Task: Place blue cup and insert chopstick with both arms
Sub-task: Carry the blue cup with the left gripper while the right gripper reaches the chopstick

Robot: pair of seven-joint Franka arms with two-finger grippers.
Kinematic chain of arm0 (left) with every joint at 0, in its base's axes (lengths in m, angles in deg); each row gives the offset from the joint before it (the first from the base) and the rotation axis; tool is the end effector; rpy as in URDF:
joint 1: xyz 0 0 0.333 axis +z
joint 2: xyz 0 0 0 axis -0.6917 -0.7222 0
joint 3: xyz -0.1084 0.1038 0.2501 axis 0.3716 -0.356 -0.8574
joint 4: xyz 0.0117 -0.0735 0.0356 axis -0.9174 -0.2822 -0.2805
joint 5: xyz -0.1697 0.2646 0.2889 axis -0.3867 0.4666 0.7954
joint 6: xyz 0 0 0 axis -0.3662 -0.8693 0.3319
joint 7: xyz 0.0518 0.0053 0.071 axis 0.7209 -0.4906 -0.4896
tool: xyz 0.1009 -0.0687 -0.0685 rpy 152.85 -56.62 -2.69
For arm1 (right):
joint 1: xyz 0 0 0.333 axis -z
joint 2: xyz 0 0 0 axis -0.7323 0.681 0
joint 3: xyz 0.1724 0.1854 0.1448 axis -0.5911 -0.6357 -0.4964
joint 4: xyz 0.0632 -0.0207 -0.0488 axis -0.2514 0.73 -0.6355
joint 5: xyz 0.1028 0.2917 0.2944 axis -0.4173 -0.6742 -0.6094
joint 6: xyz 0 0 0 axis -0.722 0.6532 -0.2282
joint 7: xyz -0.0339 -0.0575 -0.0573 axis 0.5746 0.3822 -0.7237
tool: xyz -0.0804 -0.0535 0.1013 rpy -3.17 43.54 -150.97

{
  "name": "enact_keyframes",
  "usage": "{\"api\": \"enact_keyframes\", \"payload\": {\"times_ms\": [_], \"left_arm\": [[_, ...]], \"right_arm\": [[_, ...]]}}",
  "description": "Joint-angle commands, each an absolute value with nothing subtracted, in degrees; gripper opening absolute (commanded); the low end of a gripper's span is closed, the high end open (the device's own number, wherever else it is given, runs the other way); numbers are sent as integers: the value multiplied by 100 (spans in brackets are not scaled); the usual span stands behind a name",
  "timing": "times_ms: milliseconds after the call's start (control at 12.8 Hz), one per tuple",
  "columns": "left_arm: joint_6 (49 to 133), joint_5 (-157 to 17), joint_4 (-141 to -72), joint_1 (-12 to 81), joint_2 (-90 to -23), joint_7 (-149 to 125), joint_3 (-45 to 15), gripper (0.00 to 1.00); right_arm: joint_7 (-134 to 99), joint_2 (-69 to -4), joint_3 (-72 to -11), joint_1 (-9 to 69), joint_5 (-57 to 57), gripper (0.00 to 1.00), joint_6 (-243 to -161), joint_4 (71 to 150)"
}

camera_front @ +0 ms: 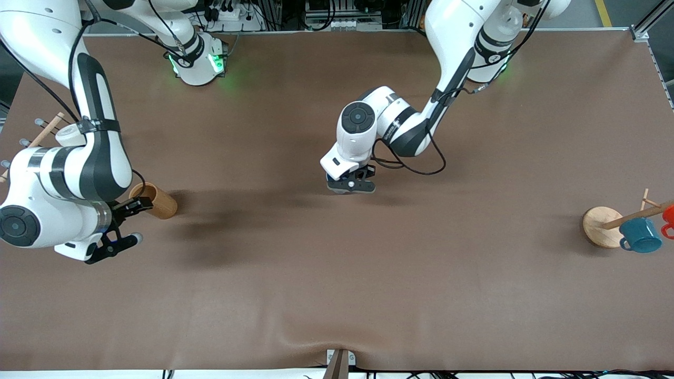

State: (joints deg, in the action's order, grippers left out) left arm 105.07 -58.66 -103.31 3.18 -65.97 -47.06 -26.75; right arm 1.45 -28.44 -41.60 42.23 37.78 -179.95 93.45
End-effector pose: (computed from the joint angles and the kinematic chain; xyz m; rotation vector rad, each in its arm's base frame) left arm 0.4789 -0.5031 0.1748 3.1061 -0.1545 -0.0275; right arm 0.6764 -0.0027 0.2886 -3.0222 -0.6446 0.5521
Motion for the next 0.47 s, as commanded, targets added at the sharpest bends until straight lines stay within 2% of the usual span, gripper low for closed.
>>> {"api": "enact_keyframes", "payload": {"times_ms": [0, 78, 157, 235, 391], "left_arm": [[10176, -5718, -10198, 264, -6595, -4932, -2723, 0], [10105, -5726, -10198, 263, -6595, -4941, -2723, 22], [10052, -5718, -10198, 272, -6595, -4933, -2731, 96], [10052, -5726, -10189, 264, -6595, -4932, -2731, 100], [10043, -5726, -10189, 307, -6517, -4941, -2723, 100]], "right_arm": [[205, -2851, -4179, 4242, 3777, 61, -17914, 9270], [205, -2851, -4179, 4242, 3786, 58, -17914, 9252], [197, -2851, -4179, 4242, 3786, 50, -17905, 9235], [197, -2851, -4179, 4251, 3777, 46, -17896, 9234], [197, -2851, -4179, 4260, 3769, 43, -17887, 9234]]}}
